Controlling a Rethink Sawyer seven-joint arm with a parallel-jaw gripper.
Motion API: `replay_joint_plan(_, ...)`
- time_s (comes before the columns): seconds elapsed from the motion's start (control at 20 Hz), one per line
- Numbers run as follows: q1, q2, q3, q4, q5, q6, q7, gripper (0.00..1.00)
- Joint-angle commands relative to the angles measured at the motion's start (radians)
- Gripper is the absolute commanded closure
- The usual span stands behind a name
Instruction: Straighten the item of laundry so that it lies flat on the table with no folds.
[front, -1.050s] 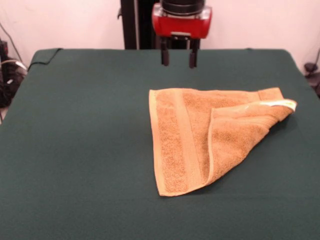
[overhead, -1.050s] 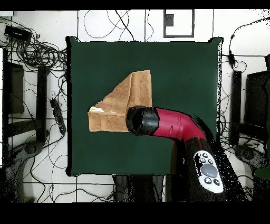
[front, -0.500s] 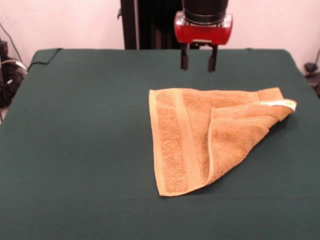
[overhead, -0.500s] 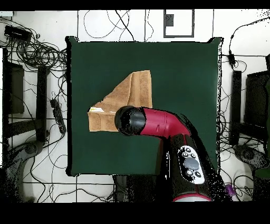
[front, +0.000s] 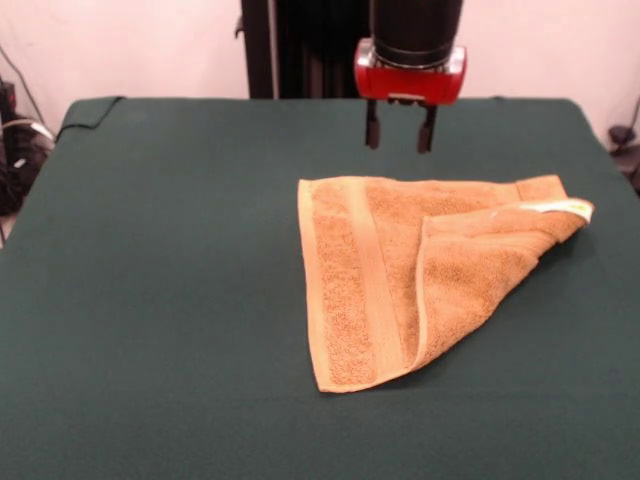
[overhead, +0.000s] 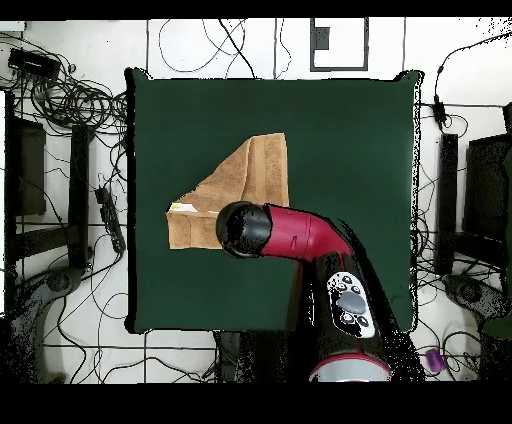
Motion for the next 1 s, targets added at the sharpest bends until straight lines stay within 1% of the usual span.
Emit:
replay_joint_plan(0.05, 0.059, 0.036, -0.013, -0.066, 0.062, 0.064, 0.257, 0.00)
replay_joint_plan(0.25, 0.074, 0.050, -0.030, -0.055, 0.068, 0.053, 0.257, 0.00)
replay_joint_plan(0.35, 0.068, 0.023, -0.026, -0.035, 0.076, 0.055, 0.240, 0.00)
replay_joint_plan(0.4, 0.062, -0.018, -0.024, -0.029, 0.084, 0.088, 0.230, 0.00)
replay_joint_plan(0.5, 0.055, -0.108, -0.029, -0.025, 0.093, 0.202, 0.203, 0.00)
replay_joint_plan(0.65, 0.037, -0.159, -0.016, -0.079, 0.088, 0.373, 0.161, 0.00)
replay_joint_plan(0.8, 0.020, -0.169, 0.009, -0.113, 0.090, 0.436, 0.143, 0.00)
replay_joint_plan(1.0, 0.022, -0.186, 0.009, -0.121, 0.082, 0.461, 0.145, 0.00)
